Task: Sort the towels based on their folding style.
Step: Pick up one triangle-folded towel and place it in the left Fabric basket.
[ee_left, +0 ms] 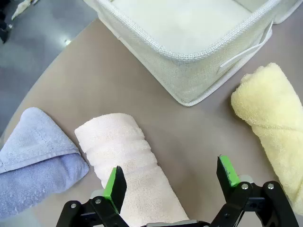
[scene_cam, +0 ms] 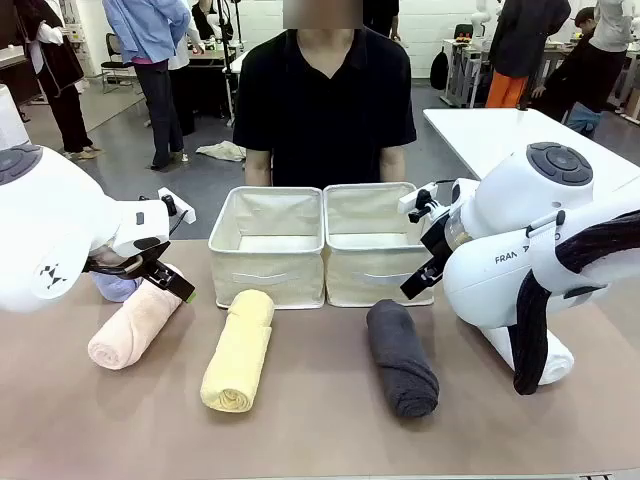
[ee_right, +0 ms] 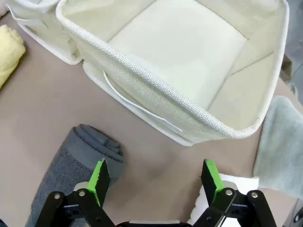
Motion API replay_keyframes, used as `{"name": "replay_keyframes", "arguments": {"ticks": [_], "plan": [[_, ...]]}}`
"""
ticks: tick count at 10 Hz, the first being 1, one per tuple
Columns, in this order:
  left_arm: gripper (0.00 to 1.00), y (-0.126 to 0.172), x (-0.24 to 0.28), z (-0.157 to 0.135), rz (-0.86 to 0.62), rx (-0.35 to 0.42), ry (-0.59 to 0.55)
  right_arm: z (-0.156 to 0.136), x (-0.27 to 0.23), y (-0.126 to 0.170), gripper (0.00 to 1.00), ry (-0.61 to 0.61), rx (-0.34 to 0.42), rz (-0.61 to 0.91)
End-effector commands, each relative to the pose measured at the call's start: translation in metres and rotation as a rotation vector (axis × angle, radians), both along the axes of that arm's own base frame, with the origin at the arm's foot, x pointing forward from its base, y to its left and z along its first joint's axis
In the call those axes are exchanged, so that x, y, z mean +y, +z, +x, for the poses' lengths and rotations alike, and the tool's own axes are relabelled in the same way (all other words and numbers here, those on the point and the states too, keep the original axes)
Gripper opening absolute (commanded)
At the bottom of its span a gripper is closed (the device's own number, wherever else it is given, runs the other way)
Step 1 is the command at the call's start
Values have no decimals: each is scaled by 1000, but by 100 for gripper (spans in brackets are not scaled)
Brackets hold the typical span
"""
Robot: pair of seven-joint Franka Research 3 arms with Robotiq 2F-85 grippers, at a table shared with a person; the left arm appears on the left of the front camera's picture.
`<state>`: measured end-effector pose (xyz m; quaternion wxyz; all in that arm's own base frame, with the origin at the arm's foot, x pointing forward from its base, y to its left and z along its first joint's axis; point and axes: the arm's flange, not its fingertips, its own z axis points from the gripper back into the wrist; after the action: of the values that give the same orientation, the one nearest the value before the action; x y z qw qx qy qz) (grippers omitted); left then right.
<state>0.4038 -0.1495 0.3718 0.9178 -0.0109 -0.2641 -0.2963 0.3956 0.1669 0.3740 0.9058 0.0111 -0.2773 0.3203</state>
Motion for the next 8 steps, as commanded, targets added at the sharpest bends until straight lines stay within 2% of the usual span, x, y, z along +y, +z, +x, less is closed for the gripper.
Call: {"name": "replay_keyframes", "arguments": {"ticks": [1, 8], "plan": [[100, 0, 0, 0, 0, 0, 0, 0, 0, 0, 100, 0, 0, 0], [100, 0, 0, 0, 0, 0, 0, 0, 0, 0, 100, 0, 0, 0]]}}
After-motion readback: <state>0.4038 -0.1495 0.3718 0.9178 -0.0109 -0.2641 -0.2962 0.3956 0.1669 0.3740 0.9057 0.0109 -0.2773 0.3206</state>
